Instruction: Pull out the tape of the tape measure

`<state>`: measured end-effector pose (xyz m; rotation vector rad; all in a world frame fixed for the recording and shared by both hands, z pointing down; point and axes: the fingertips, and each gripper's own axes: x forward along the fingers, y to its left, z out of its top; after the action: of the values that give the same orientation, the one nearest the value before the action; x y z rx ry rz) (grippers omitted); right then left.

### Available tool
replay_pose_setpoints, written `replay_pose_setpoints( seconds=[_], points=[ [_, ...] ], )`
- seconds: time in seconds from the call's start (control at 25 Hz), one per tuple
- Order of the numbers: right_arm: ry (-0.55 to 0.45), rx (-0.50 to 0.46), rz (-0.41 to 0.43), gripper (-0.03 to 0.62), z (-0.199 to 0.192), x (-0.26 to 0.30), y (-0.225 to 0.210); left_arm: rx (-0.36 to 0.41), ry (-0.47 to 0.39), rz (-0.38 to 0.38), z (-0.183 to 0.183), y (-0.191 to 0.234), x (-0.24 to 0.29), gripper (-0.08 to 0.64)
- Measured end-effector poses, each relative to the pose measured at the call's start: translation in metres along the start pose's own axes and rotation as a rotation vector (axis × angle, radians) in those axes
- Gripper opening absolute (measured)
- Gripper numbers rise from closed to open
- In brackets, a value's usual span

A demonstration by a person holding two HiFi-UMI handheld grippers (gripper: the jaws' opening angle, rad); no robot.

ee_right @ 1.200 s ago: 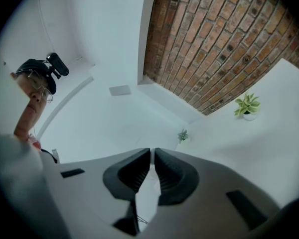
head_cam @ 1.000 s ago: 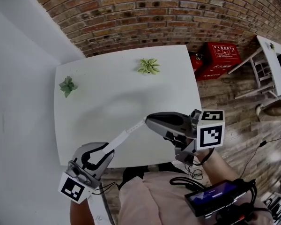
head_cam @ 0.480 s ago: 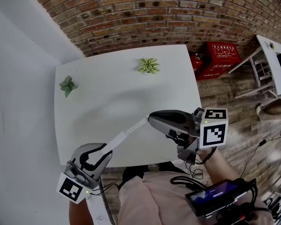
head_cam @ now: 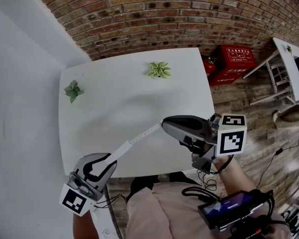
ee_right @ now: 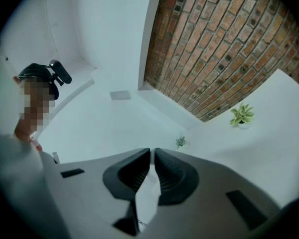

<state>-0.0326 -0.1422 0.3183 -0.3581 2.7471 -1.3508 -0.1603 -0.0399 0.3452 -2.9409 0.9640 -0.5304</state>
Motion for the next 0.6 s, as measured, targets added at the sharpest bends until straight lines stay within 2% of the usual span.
replay_pose_setpoints(
  seconds=[0.6],
  points=[
    [-0.015,-0.006,-0.008,0.035,0.0060,-0.0070,-0.0022,-0.019,-0.001,0.000,-0.0013,-0.0006,-0.0025,0.087]
  ],
)
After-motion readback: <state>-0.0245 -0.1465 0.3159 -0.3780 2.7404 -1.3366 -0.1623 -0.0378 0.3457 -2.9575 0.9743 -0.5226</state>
